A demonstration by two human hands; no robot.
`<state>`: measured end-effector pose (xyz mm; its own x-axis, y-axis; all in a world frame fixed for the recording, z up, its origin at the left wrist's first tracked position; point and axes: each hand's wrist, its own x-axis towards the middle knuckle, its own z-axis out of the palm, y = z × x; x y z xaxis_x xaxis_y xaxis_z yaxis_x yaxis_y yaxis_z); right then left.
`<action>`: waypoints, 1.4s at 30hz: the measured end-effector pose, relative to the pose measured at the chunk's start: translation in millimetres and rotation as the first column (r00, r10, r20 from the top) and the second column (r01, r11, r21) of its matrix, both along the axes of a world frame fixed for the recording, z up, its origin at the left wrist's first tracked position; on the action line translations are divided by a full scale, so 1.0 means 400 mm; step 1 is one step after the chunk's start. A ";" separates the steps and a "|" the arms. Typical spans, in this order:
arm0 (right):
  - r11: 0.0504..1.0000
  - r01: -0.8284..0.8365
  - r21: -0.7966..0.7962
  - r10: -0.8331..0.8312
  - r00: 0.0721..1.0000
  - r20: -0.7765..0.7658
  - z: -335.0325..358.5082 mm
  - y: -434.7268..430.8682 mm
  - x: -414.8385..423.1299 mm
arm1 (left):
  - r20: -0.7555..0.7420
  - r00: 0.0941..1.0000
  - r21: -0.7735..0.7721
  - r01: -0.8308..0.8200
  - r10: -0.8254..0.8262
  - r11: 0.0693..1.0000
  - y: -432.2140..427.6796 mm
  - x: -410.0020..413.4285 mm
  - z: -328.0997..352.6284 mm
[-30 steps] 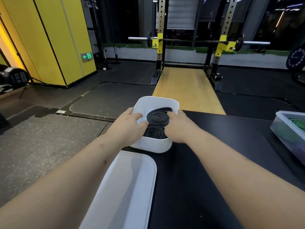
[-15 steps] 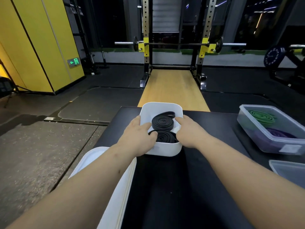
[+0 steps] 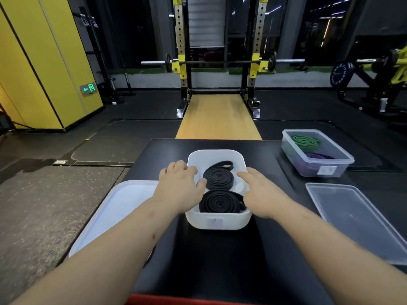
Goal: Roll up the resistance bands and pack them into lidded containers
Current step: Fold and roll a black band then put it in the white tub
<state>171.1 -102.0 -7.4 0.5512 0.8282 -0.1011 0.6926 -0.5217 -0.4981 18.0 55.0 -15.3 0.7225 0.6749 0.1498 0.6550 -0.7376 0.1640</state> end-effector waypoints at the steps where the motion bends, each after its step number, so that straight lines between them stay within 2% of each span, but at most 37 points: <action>1: 1.000 0.003 -0.001 -0.003 1.000 0.004 -0.001 -0.027 -0.013 | -0.004 1.000 0.008 0.019 -0.019 1.000 -0.016 -0.007 -0.001; 7: 1.000 -0.021 0.006 0.021 0.999 0.026 -0.002 -0.163 -0.085 | 0.019 0.984 -0.016 0.176 -0.176 0.984 -0.125 -0.040 0.001; 16: 0.997 -0.052 -0.052 0.054 0.998 0.041 -0.004 -0.276 -0.128 | 0.030 0.979 -0.166 0.205 -0.203 0.964 -0.234 -0.082 -0.018; 17: 0.998 -0.034 -0.060 0.039 0.996 0.086 -0.007 -0.271 -0.123 | 0.025 0.979 -0.167 0.206 -0.205 0.964 -0.239 -0.082 -0.022; 19: 0.998 -0.020 -0.052 0.034 0.958 0.285 -0.011 -0.234 -0.108 | 0.025 0.980 -0.172 0.198 -0.197 0.965 -0.240 -0.079 -0.028; 21: 0.991 -0.096 -0.089 0.127 0.870 0.476 -0.011 -0.172 -0.094 | 0.037 0.981 -0.179 0.195 -0.192 0.964 -0.238 -0.073 -0.031; 22: 0.983 -0.134 -0.129 0.182 0.840 0.511 -0.007 -0.138 -0.093 | 0.041 0.981 -0.182 0.196 -0.192 0.964 -0.237 -0.071 -0.032; 28: 0.878 -0.130 -0.461 0.390 0.753 0.530 -0.024 0.011 -0.068 | 0.028 0.984 -0.181 0.180 -0.178 0.967 -0.227 -0.071 -0.041; 32: 0.818 -0.083 -0.570 0.452 0.706 0.545 -0.048 0.034 -0.048 | 0.033 0.985 -0.186 0.173 -0.170 0.967 -0.230 -0.069 -0.043; 34: 0.814 -0.083 -0.575 0.449 0.719 0.531 -0.048 0.036 -0.048 | 0.036 0.984 -0.178 0.180 -0.176 0.967 -0.227 -0.064 -0.050; 37: 0.824 -0.055 -0.564 0.383 0.788 0.483 -0.039 0.035 -0.055 | 0.030 0.983 -0.171 0.181 -0.179 0.968 -0.223 -0.062 -0.055; 42: 0.891 -0.145 -0.429 0.378 0.760 0.529 -0.033 -0.011 -0.066 | 0.059 0.985 -0.173 0.172 -0.164 0.970 -0.228 -0.066 -0.043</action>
